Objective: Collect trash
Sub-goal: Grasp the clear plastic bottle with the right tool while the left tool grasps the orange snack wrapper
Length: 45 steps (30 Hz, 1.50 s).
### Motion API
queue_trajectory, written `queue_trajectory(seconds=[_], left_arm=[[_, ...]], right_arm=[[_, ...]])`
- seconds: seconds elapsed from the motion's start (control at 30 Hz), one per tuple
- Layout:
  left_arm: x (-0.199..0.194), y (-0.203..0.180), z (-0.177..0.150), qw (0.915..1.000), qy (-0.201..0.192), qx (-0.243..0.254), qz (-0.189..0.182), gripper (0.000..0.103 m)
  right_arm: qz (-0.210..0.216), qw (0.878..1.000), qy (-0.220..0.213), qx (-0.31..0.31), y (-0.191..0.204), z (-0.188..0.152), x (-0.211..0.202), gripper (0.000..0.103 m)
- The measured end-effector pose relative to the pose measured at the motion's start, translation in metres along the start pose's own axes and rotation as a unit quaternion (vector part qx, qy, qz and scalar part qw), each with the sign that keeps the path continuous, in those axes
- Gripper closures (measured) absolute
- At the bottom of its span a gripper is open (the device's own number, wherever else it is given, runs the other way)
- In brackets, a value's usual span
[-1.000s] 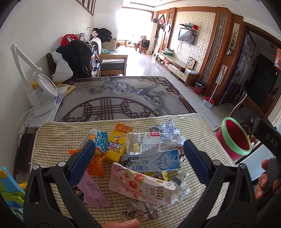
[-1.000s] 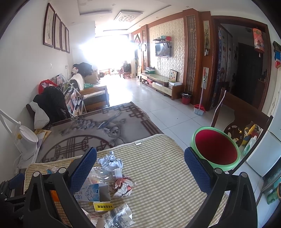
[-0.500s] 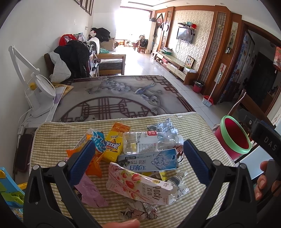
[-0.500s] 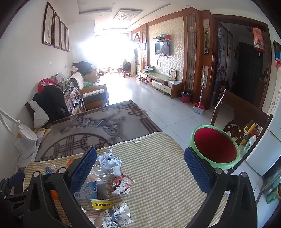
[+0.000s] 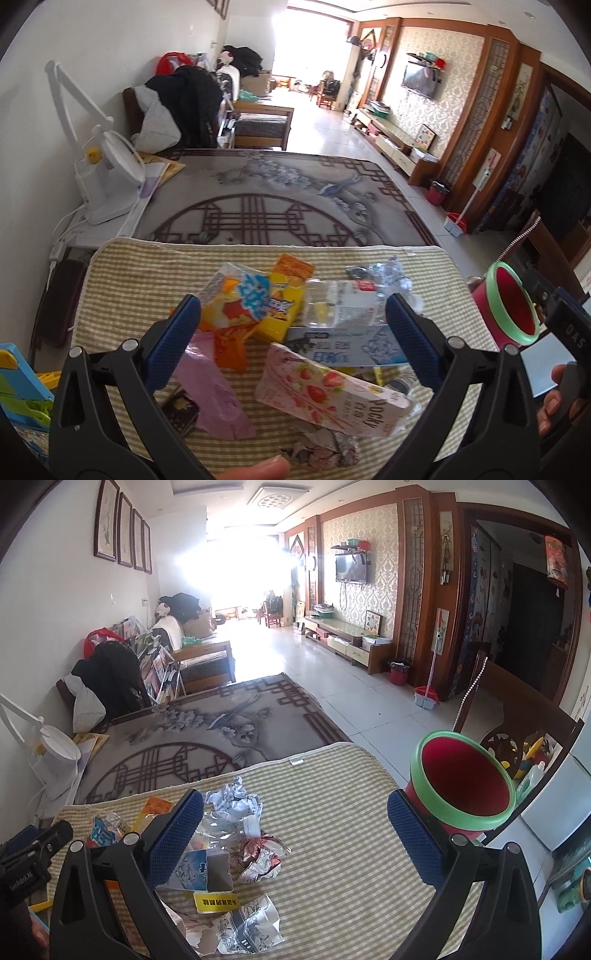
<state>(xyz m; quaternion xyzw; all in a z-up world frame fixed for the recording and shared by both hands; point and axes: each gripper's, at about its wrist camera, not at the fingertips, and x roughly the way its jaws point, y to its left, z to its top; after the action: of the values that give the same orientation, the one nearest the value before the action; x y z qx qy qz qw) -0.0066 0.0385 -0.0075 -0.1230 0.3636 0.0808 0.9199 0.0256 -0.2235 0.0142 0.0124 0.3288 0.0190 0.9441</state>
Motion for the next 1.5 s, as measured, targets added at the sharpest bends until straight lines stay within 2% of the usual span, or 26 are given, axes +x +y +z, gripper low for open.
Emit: queue_trajectory(seconds=[0.07,0.13,0.2,0.23,0.3,0.4,0.47,0.63,0.7,0.73,0.77,0.87,0.93,0.97,1.03,1.13,1.23,1.27,1.3,1.37,1.4,1.5], left_arm=[[0.000,0.012,0.000,0.9998,-0.007,-0.007,0.017,0.005],[0.000,0.021,0.000,0.9993,-0.014,-0.011,0.034,0.005],[0.000,0.031,0.000,0.9987,-0.019,-0.014,0.045,0.005],[0.000,0.034,-0.001,0.9985,-0.020,-0.015,0.049,0.005],[0.001,0.040,-0.002,0.9981,-0.019,-0.015,0.056,0.005],[0.005,0.046,-0.005,0.9980,-0.004,-0.001,0.063,0.005],[0.008,0.047,-0.007,0.9974,0.006,0.015,0.070,0.005],[0.023,0.057,-0.013,0.9978,0.038,0.027,0.047,0.005],[0.035,0.060,-0.015,0.9973,0.054,0.030,0.041,0.005],[0.042,0.061,-0.015,0.9965,0.063,0.036,0.042,0.005],[0.049,0.062,-0.016,0.9958,0.071,0.042,0.041,0.005],[0.069,0.060,-0.017,0.9938,0.093,0.052,0.033,0.005],[0.079,0.057,-0.017,0.9924,0.102,0.062,0.028,0.005],[0.084,0.055,-0.017,0.9917,0.106,0.067,0.025,0.005],[0.093,0.052,-0.019,0.9907,0.114,0.072,0.018,0.006],[0.106,0.051,-0.021,0.9883,0.135,0.070,0.017,0.024],[0.105,0.050,-0.020,0.9898,0.129,0.060,0.013,0.028],[0.102,0.051,-0.019,0.9905,0.124,0.057,0.013,0.033],[0.100,0.050,-0.019,0.9912,0.119,0.055,0.014,0.045],[0.090,0.046,-0.017,0.9927,0.108,0.053,0.011,0.058],[0.087,0.044,-0.016,0.9929,0.107,0.051,0.009,0.068],[0.073,0.037,-0.011,0.9948,0.086,0.054,0.009,0.071]], right_arm=[[0.024,1.000,0.012,-0.014,0.004,-0.002,0.007,0.007],[0.067,0.997,0.023,-0.043,0.014,-0.002,0.017,0.007],[0.120,0.987,0.049,-0.098,0.033,0.004,0.032,0.007],[0.144,0.977,0.066,-0.140,0.046,0.007,0.044,0.007],[0.156,0.959,0.085,-0.221,0.072,0.008,0.066,0.007],[0.187,0.917,0.128,-0.329,0.112,0.003,0.100,0.007],[0.197,0.895,0.150,-0.370,0.129,-0.004,0.117,0.007],[0.204,0.834,0.226,-0.461,0.161,-0.028,0.165,0.014],[0.201,0.816,0.243,-0.484,0.167,-0.037,0.177,0.017],[0.203,0.810,0.249,-0.490,0.170,-0.040,0.181,0.024],[0.206,0.805,0.254,-0.495,0.171,-0.043,0.183,0.038],[0.208,0.793,0.257,-0.512,0.179,-0.049,0.186,0.049],[0.215,0.795,0.251,-0.509,0.178,-0.048,0.183,0.053],[0.218,0.802,0.242,-0.500,0.176,-0.043,0.180,0.054],[0.229,0.826,0.227,-0.462,0.173,-0.028,0.173,0.054],[0.249,0.861,0.202,-0.395,0.157,-0.004,0.159,0.054],[0.253,0.890,0.163,-0.341,0.140,0.012,0.142,0.054],[0.257,0.898,0.152,-0.323,0.135,0.016,0.135,0.054],[0.258,0.906,0.139,-0.306,0.129,0.018,0.126,0.054],[0.260,0.920,0.118,-0.268,0.117,0.023,0.111,0.054],[0.262,0.927,0.107,-0.246,0.110,0.025,0.104,0.054],[0.260,0.942,0.082,-0.198,0.095,0.029,0.083,0.054]])
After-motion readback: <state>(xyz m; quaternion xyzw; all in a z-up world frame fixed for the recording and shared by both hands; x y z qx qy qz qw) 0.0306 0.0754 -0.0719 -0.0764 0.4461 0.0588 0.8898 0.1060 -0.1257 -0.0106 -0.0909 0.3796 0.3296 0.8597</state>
